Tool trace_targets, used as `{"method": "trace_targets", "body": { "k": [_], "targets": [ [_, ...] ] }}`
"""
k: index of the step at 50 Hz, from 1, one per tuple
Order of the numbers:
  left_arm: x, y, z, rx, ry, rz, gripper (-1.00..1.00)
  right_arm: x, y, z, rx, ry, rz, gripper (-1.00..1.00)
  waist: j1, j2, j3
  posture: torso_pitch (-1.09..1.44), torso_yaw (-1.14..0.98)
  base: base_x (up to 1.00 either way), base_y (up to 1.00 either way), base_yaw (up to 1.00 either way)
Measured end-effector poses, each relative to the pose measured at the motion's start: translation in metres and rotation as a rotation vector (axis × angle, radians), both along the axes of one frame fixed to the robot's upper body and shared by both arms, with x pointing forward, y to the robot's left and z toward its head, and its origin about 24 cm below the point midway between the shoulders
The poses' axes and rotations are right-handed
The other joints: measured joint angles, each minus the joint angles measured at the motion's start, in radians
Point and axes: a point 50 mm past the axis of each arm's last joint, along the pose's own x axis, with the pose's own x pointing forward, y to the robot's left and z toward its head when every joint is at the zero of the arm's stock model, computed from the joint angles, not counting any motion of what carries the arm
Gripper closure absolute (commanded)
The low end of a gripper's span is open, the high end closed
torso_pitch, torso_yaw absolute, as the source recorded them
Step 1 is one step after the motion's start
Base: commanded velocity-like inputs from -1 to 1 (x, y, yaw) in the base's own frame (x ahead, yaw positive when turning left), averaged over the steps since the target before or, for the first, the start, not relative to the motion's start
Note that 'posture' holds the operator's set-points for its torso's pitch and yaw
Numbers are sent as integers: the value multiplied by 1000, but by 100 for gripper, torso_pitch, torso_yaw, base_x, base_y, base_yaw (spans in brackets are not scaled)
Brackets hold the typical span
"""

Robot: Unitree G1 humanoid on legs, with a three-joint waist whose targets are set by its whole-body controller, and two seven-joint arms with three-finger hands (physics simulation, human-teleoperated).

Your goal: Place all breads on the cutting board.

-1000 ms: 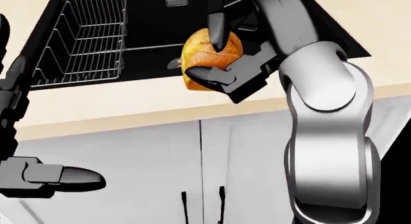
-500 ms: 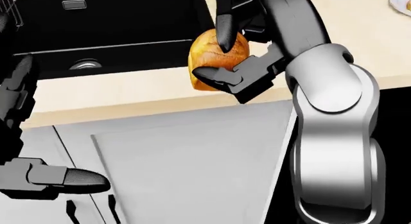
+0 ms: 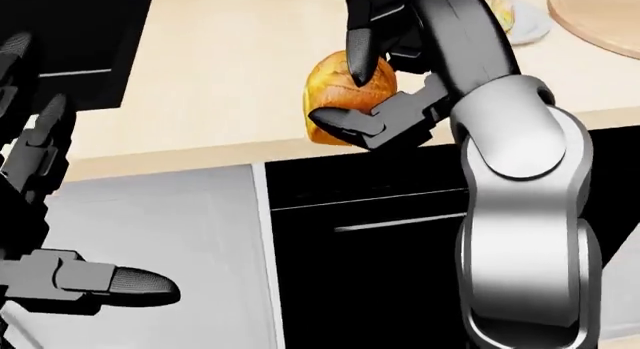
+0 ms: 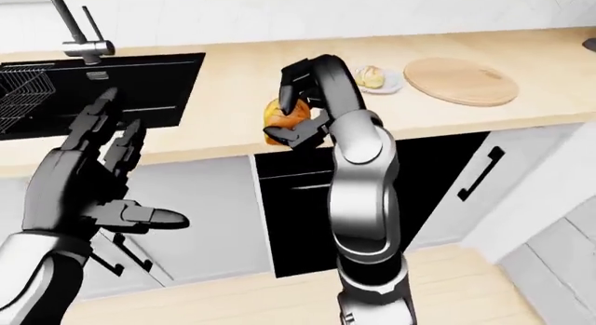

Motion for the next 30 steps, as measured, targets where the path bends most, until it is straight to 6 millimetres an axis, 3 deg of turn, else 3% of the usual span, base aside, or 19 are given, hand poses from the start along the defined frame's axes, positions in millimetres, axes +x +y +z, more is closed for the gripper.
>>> {"method": "trace_targets", "body": {
  "k": [2, 8, 11, 13, 14, 16, 18, 22, 26, 28, 30],
  "targets": [
    [1, 0, -3, 1, 23, -7, -100, 3, -4, -5, 3, 33, -28, 100, -1, 3, 1, 0, 0, 0, -81, 0],
    [-1, 4, 4, 7, -17, 26, -100, 1, 4, -1, -2, 14, 11, 100, 11, 64, 17, 0, 0, 0, -80, 0],
    [-2, 4, 6, 11, -32, 23, -100, 0, 7, 4, -5, -6, 28, 100, 16, 92, 9, 0, 0, 0, -81, 0],
    [-1, 6, 2, 7, -6, 34, -100, -2, 11, 2, -8, 1, 45, 100, 32, 90, 13, 0, 0, 0, -68, 0],
    [-1, 7, 0, 6, 12, 42, -100, -1, 13, -2, -10, 20, 58, 100, 30, 92, 2, 0, 0, 0, -15, 0],
    [0, 8, 1, 7, 16, 54, -100, 0, 16, -3, -13, 35, 80, 100, 25, 54, -20, 0, 0, 0, -13, 0],
    [-2, 5, 7, 13, -25, 41, -100, -1, 13, 3, -5, 5, 71, 100, 20, 1, -10, 0, 0, 0, -21, 0],
    [-3, -4, 7, 10, -21, -29, -100, 1, -7, 0, 13, 17, -36, 100, -17, 28, 7, 0, 0, 0, -64, 0],
    [-2, 2, 4, 5, -2, 10, -100, 1, -4, 1, 10, 11, -38, 100, -7, 91, 24, 0, 0, 0, -68, 0],
    [-3, 5, 5, 9, -12, 30, -100, -1, 4, 4, 5, -4, 0, 100, 7, 122, 21, 0, 0, 0, -69, 0],
    [-3, 8, 3, 6, -2, 48, -100, -1, 12, -1, -3, 10, 48, 100, 22, 112, 18, 0, 0, 0, -69, 0]
  ]
}}
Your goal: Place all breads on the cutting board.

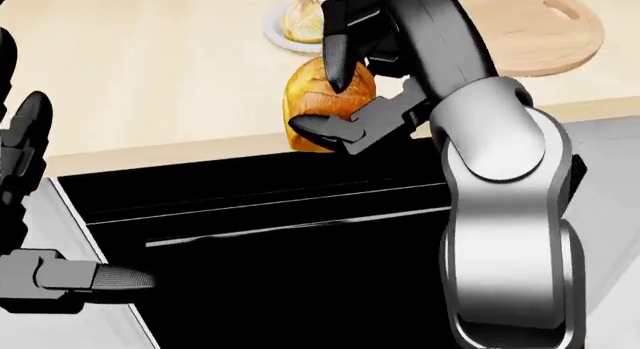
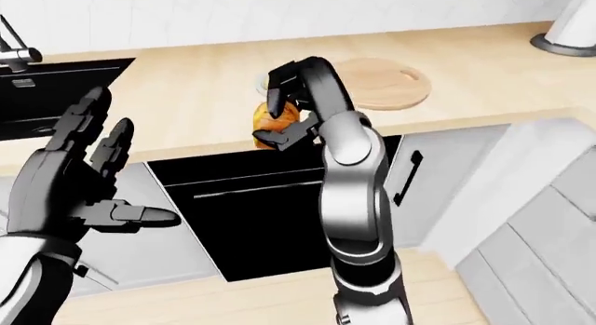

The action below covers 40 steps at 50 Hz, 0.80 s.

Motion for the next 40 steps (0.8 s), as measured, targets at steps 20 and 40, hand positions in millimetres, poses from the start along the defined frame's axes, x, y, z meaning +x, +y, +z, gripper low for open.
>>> {"method": "trace_targets", "body": {
  "k": [20, 40],
  "targets": [
    [0, -3, -2, -4, 2, -25, -100, 3, -11, -4, 9, 20, -53, 100, -14, -76, -12, 0, 0, 0, -78, 0],
    [3, -4, -3, -2, 2, -36, -100, -3, -2, -3, 23, 7, 27, 100, 12, -168, 18, 0, 0, 0, 9, 20]
  ]
}}
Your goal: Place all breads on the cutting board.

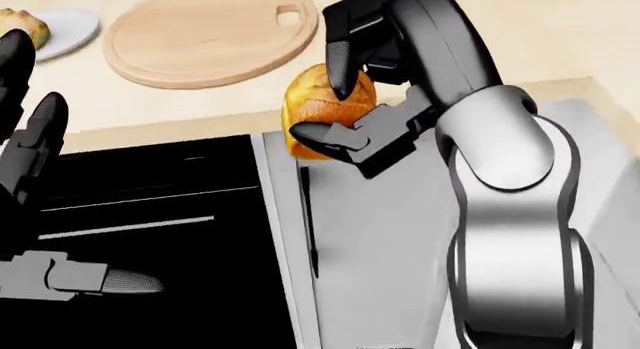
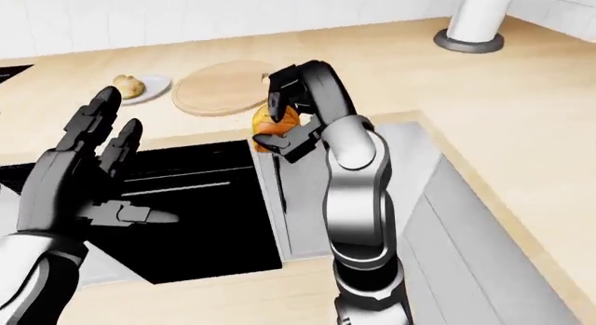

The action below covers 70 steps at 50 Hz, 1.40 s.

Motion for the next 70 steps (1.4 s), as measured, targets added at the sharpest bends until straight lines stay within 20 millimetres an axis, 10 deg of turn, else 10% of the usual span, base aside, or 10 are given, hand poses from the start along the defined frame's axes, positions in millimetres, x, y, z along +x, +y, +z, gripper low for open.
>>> {"method": "trace_targets", "body": {
  "k": [3, 9, 22, 28, 35, 41, 49, 54, 60, 70],
  "targets": [
    [-3, -3, 0, -11, 3, -18, -100, 2, -8, -1, 5, 4, -39, 100, -15, 36, 13, 0, 0, 0, 0, 100],
    [-5, 1, 9, 6, -36, 13, -100, 0, -5, 7, 9, -30, -33, 100, -9, 68, -52, 0, 0, 0, 0, 100],
    [-3, 4, 9, 17, -33, 26, -100, 4, -2, 0, 32, -16, -14, 100, -44, 167, -35, 0, 0, 0, 7, 62],
    [2, 3, 5, 12, 26, 23, -100, 7, -1, -11, 31, 37, -12, 100, -38, 102, -11, 0, 0, 11, 0, 0],
    [-3, 0, 15, 27, -47, 7, -100, 2, -11, 7, 56, -63, -62, 100, -30, 58, -38, 0, 0, 27, 0, 0],
    [0, -3, 9, 21, -5, -19, -100, 4, -18, 0, 56, -30, -101, 100, -32, 67, -30, 0, 0, 28, 0, 0],
    [-3, -4, 16, 32, -39, -19, -100, 2, -18, 6, 62, -57, -93, 100, -47, 174, -38, 0, 0, 26, 0, 0],
    [-1, 2, 11, 26, -5, 20, -100, 2, -8, 0, 56, -22, -41, 100, -35, 162, -28, 0, 0, 11, 0, 0],
    [-2, 0, 13, 27, -29, 8, -100, 1, -11, 8, 62, -69, -55, 100, -22, 70, -14, 0, 0, 0, 0, 0],
    [-1, -4, 11, 24, -19, -20, -100, 5, -23, -5, 67, -14, -130, 100, -44, 126, -41, 0, 0, 5, 6, 0]
  ]
}}
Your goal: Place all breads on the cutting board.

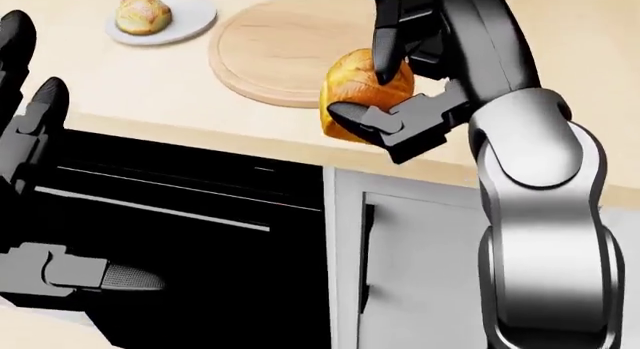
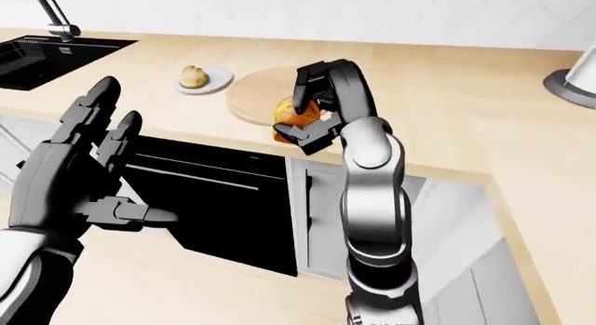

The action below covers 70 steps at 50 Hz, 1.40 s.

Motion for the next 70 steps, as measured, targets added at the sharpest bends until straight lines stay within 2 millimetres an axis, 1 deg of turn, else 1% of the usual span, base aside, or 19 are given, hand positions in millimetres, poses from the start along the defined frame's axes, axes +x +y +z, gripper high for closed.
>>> {"method": "trace_targets", "body": {
  "k": [4, 6, 10, 23, 26, 28, 30, 33, 37, 39, 44, 47, 49, 53, 56, 62, 64, 67, 70],
  "targets": [
    [-1, -2, 1, 3, -7, -9, -100, -2, -2, 6, 3, -35, -7, 100, -6, 12, 10, 0, 0, 23, 16, 0],
    [-2, -1, 2, 5, -14, 2, -100, -4, 1, 11, 1, -62, 9, 100, -5, 47, 11, 0, 0, 31, 16, 0],
    [-2, 4, -1, 3, 6, 38, -100, -6, 13, 7, -6, -50, 72, 100, 0, 40, 19, 0, 0, 39, 16, 0],
    [-2, 3, 6, 10, -34, 29, -100, -5, 8, 14, 10, -78, 55, 100, 24, -54, 7, 0, 0, 27, 10, 0],
    [0, 1, -1, -2, 12, 9, -100, -2, 5, 5, 3, -38, 35, 100, 14, -31, 19, 0, 0, 8, 0, 0],
    [2, 1, -6, -7, 50, -1, -100, 3, 2, -6, 1, 30, 8, 100, 5, -36, 30, 0, 0, 19, 0, 0],
    [0, 1, -3, -3, 34, -1, -100, 4, -2, -9, 5, 51, -14, 100, 3, -46, 19, 0, 0, 20, 0, 0],
    [-4, 2, 5, 5, -24, 13, -100, 0, 0, 5, 10, -17, -7, 100, 5, -35, 9, 0, 0, 5, 2, 0],
    [-4, 1, 6, 8, -37, 8, -100, -7, 5, 20, 7, -114, 26, 100, -1, 14, 7, 0, 0, 4, 2, 0],
    [-2, 4, 1, 1, -3, 22, -100, -5, 10, 13, 3, -81, 46, 100, 8, -5, 10, 0, 0, 7, 2, 0],
    [0, 8, -5, -5, 35, 47, -100, 2, 14, -4, 3, 26, 68, 100, 24, -10, 20, 0, 0, 32, 2, 0],
    [-4, 6, 2, 5, -18, 36, -100, -1, 10, 5, 11, -22, 51, 100, 27, -47, 26, 0, 0, 41, 7, 0],
    [-4, 4, 5, 9, -38, 26, -100, -4, 7, 12, 14, -69, 38, 100, 25, -85, 14, 0, 0, 41, 8, 0],
    [-2, 0, -2, -1, 8, -9, -100, -4, -2, 9, 17, -64, -7, 100, 8, -84, 9, 0, 0, 40, 11, 0],
    [-3, 3, 0, 1, -3, 6, -100, -3, 0, 9, 18, -55, -10, 100, 10, -66, 1, 0, 0, 19, 14, 0],
    [-4, 3, 2, 3, -13, 6, -100, -2, 1, 7, 13, -45, -4, 100, 10, 0, 1, 0, 0, 13, 34, 0],
    [-4, 2, 2, 3, -15, 2, -100, -1, 0, 6, 18, -36, -8, 100, 15, 43, -7, 0, 0, 6, 3, 0],
    [-3, 7, -1, -2, 9, 32, -100, 1, 7, 0, 16, -13, 18, 100, 19, 41, 25, 0, 0, 2, 0, 0],
    [-2, 9, -1, -1, 13, 46, -100, 0, 10, 0, 31, 1, 49, 100, 14, 27, 29, 0, 0, 0, 0, 0]
  ]
}}
